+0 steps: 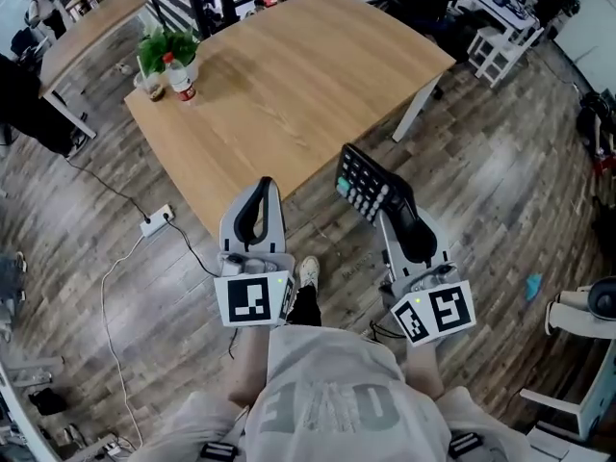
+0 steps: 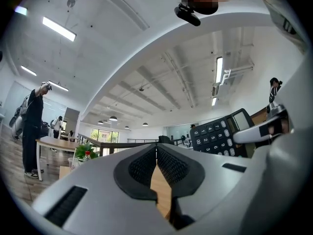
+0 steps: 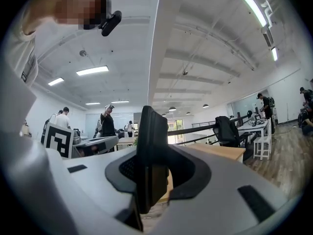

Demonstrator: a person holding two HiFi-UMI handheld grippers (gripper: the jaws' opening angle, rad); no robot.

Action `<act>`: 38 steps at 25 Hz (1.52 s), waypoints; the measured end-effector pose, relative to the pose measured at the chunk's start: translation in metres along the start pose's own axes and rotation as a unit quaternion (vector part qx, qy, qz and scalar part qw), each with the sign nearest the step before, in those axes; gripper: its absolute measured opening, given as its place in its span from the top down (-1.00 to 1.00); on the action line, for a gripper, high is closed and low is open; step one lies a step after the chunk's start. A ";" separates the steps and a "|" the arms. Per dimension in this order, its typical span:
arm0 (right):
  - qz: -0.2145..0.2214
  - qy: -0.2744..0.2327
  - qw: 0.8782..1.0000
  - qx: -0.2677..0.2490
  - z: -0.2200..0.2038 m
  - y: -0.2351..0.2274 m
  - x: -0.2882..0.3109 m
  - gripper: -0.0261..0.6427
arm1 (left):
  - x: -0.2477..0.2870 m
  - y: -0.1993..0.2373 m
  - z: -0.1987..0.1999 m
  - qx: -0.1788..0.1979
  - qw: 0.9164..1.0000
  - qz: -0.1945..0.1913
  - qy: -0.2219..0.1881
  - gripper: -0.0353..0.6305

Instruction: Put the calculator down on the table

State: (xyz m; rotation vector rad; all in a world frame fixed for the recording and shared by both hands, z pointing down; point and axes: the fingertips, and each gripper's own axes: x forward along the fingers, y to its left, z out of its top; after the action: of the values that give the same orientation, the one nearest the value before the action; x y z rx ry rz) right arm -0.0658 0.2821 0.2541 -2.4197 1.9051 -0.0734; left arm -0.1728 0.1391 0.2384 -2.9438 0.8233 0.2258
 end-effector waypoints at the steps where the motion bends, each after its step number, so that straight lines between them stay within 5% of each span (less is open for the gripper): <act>1: 0.000 0.002 1.000 0.001 0.002 -0.006 0.012 0.56 | 0.010 0.005 -0.002 -0.003 1.000 0.003 0.001 0.86; 15: 0.009 0.043 0.999 0.013 -0.001 -0.062 0.142 0.56 | 0.115 0.087 -0.027 -0.012 0.998 0.060 0.013 0.86; 23: 0.030 0.048 0.998 0.025 -0.009 -0.101 0.192 0.56 | 0.151 0.094 -0.041 0.003 0.996 0.083 0.035 0.86; 32: 0.111 0.042 0.993 0.018 -0.006 -0.165 0.270 0.56 | 0.211 0.102 -0.041 0.036 0.984 0.175 0.018 0.86; 38: 0.147 0.042 0.988 0.007 0.003 -0.213 0.312 0.56 | 0.272 0.091 -0.029 0.059 0.979 0.197 -0.002 0.86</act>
State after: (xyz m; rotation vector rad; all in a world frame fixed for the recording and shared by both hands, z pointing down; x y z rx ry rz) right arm 0.2142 0.0283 0.2674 -2.1311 2.2659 -0.1742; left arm 0.0130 -0.0803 0.2200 -2.6437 1.3654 0.1958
